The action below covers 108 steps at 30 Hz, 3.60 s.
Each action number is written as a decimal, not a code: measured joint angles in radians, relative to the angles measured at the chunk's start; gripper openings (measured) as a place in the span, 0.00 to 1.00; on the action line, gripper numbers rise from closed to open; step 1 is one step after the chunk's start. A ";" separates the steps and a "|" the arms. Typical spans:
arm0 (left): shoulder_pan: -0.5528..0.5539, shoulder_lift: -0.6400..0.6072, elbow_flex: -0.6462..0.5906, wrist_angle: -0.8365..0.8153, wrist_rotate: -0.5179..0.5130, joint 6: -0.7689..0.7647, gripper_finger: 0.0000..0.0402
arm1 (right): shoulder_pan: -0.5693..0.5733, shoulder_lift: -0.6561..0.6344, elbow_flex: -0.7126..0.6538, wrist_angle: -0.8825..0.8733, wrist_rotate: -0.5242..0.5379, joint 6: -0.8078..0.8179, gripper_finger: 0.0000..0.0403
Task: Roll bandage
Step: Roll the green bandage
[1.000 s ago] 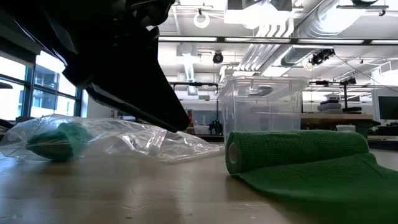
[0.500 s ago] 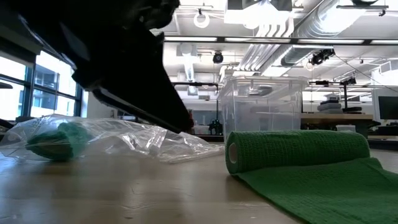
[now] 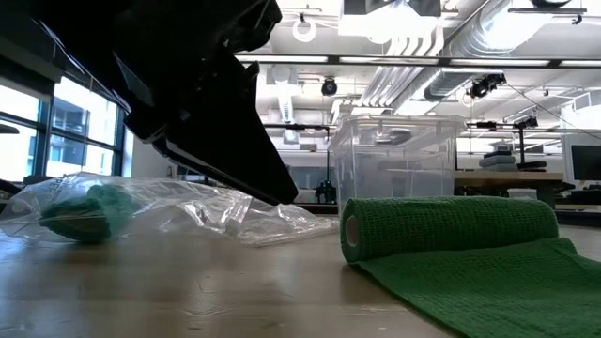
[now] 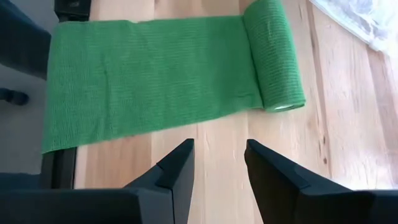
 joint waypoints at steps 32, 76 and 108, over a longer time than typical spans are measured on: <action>0.001 0.000 0.000 0.005 -0.002 0.000 0.23 | -0.005 -0.034 0.001 0.169 0.106 -0.087 0.34; 0.014 -0.002 0.001 0.059 -0.010 -0.090 0.23 | -0.450 -0.159 -0.352 0.528 -0.447 -0.454 0.65; -0.034 -0.028 0.000 0.054 -0.121 -0.016 0.23 | -0.383 -0.115 -0.352 0.528 -0.346 -0.469 0.14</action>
